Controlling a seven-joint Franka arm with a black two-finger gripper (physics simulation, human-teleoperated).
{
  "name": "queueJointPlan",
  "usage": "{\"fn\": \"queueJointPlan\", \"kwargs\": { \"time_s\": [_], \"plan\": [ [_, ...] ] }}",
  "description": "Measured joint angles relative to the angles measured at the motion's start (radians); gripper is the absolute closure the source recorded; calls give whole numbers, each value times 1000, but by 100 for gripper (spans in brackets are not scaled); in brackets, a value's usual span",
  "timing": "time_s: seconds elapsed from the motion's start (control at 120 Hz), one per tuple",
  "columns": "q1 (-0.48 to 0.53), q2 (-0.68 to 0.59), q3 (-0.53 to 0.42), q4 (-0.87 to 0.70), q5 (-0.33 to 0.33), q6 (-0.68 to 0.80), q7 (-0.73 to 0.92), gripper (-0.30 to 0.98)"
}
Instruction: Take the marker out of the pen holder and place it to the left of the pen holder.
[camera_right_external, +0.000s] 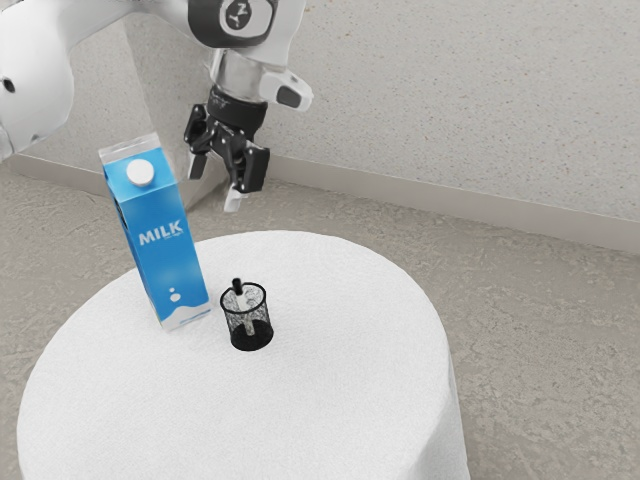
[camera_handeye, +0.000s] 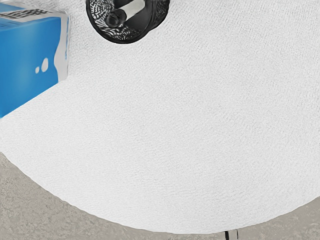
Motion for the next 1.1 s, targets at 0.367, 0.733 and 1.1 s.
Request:
{"fn": "queueJointPlan", "kwargs": {
  "time_s": [0.367,0.733,1.1],
  "plan": [
    [100,157,5,-21,-75,260,38,0],
    [125,273,78,-90,-190,274,56,0],
    [122,324,104,-90,-196,261,58,30]
  ]
}}
